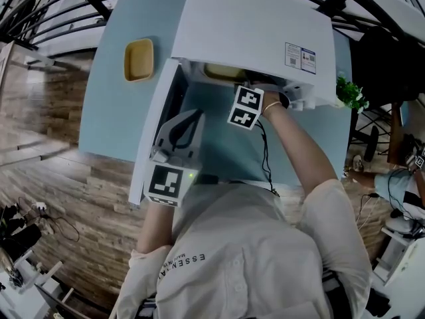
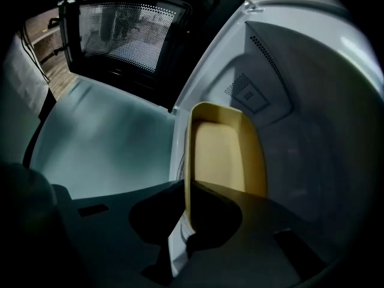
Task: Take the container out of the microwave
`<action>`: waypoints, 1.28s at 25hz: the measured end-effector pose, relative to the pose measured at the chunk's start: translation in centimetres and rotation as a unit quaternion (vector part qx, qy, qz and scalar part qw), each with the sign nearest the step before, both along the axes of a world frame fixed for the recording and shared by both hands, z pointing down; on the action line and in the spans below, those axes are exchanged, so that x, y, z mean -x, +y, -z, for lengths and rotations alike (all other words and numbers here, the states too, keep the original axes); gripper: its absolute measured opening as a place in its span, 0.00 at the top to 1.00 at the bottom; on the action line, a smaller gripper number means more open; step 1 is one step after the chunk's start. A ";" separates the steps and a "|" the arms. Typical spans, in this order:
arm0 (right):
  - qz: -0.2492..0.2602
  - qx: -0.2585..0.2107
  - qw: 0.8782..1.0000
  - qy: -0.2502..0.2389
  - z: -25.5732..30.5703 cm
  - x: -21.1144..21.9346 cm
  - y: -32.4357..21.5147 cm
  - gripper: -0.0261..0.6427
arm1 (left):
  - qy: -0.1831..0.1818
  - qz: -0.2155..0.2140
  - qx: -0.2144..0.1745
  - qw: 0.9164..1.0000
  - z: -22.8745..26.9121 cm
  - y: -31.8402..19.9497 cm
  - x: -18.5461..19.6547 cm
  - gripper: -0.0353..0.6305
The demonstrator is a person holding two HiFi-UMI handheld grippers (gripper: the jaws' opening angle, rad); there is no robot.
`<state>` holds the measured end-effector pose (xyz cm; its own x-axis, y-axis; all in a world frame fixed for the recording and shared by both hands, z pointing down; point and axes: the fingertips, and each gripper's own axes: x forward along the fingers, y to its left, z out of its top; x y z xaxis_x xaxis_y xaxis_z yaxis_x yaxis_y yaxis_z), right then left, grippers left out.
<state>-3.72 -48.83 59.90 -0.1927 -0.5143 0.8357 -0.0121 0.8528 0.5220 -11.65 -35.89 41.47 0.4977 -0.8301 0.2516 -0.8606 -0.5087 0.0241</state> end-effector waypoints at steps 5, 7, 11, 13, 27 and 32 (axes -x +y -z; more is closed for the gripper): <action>-0.010 -0.007 1.000 -0.016 1.0 0.1 0.9 0.92 | 0.013 0.010 0.014 1.000 0.3 0.9 -0.2 0.94; -0.010 -0.007 1.000 -0.026 1.6 0.1 1.6 0.92 | 0.006 0.006 0.006 1.000 0.4 1.3 -0.3 0.94; -0.011 -0.002 0.999 -0.045 3.0 -0.2 3.6 0.92 | 0.002 0.007 0.000 1.000 0.8 2.4 -0.5 0.94; -0.012 0.004 0.999 -0.049 3.4 -0.6 4.7 0.93 | 0.000 0.006 -0.003 1.000 0.9 2.9 -0.7 0.94; -0.039 0.019 0.990 -0.133 8.7 -4.2 14.2 0.93 | -0.014 -0.008 -0.031 0.999 1.9 7.2 -3.1 0.94; -0.052 0.012 0.986 -0.158 10.1 -5.4 17.5 0.93 | -0.011 -0.008 -0.037 0.999 2.4 9.4 -3.9 0.94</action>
<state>1.70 -31.30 49.83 -0.3927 -0.5251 0.7550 -0.2585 0.8509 0.4573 -7.78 -26.52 39.05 0.5052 -0.8392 0.2014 -0.8527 -0.5214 -0.0332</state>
